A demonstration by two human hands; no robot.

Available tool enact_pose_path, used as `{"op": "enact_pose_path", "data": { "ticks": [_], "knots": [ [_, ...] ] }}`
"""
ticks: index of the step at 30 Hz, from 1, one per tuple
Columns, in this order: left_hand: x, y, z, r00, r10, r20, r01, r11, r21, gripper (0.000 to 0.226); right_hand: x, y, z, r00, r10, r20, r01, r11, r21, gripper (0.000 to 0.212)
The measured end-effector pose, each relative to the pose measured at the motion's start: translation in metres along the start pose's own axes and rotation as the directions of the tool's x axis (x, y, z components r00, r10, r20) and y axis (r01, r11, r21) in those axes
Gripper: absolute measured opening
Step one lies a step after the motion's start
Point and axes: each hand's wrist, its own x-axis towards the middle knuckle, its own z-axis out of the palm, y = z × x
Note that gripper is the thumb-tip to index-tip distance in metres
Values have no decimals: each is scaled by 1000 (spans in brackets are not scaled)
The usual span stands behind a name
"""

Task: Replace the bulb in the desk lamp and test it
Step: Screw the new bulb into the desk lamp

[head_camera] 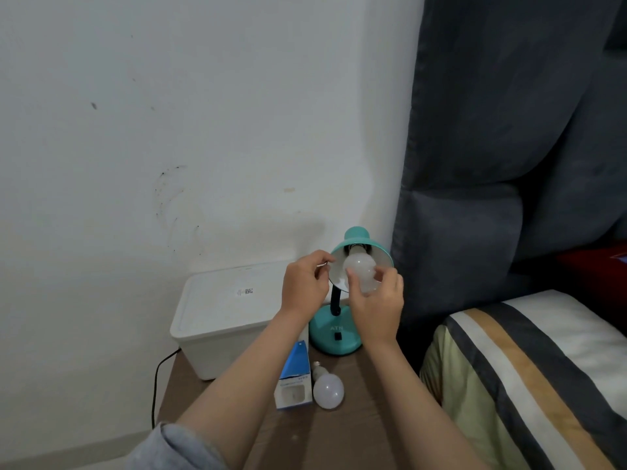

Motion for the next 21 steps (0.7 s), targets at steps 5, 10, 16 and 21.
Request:
{"op": "enact_pose_path", "data": {
  "ticks": [5,10,16,21],
  "knots": [
    [-1,0,1,1000,-1,4,1,1000,-1,23,-5,4,2,996,-84,16,83,996,43,40],
    [-2,1,0,1000,0,-1,0,1000,-2,24,-8,3,2,998,-45,37,43,998,41,42],
    [-3,0,0,1000,-1,4,1,1000,-10,24,-4,-4,3,1000,-5,-9,5,1000,15,43],
    [-3,0,1,1000,-13,1,13,1000,-14,23,-11,6,5,991,-131,32,129,990,64,37]
  ]
}}
